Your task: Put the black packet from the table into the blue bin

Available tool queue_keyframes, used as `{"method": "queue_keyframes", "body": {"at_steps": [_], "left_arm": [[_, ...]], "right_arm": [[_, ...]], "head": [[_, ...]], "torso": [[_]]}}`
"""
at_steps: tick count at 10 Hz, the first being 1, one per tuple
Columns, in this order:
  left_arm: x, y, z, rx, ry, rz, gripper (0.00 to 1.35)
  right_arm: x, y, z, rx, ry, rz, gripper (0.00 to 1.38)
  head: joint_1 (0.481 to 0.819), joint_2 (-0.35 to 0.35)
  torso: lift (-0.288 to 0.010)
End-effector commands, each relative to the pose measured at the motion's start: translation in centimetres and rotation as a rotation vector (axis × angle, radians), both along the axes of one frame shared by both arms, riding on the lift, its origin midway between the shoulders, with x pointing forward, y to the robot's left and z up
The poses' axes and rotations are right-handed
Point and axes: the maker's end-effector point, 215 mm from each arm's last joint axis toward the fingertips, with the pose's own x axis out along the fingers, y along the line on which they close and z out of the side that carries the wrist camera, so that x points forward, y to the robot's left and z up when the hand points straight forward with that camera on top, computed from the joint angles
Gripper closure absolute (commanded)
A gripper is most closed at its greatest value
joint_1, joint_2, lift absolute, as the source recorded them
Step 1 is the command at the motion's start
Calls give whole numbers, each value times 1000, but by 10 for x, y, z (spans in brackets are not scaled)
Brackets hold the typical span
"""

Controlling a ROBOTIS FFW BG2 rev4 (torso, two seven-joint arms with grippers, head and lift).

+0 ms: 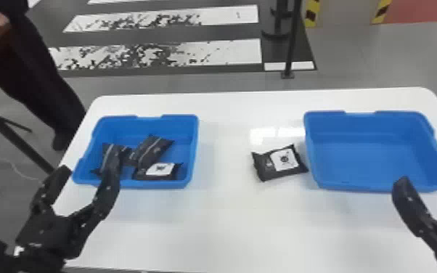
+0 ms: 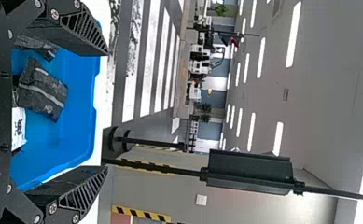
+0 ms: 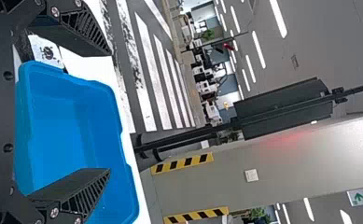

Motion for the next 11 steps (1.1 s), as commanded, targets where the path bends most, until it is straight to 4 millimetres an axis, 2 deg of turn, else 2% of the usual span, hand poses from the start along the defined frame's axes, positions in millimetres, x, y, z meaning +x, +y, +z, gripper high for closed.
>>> {"method": "queue_keyframes", "body": {"at_steps": [1,6,7,9,11], "left_arm": [[0,0,0,-1,0,1,167],[3,-4,-3,-14,1,-6,160],[7,-13,-4,-21,-1,-26,160],[23,-56,-11,-69,-2,-117,160],[43,-112,-21,-114,13,-249,160]], "right_arm": [[0,0,0,-1,0,0,133],[-1,0,-1,-3,3,0,131],[-1,0,-1,-3,3,0,131],[0,0,0,-3,0,0,131],[1,0,-1,-5,0,0,131]], "head": [[695,113],[695,110],[695,108],[695,86],[695,1]], "torso": [[-110],[-110],[-110],[-110],[-110]]}}
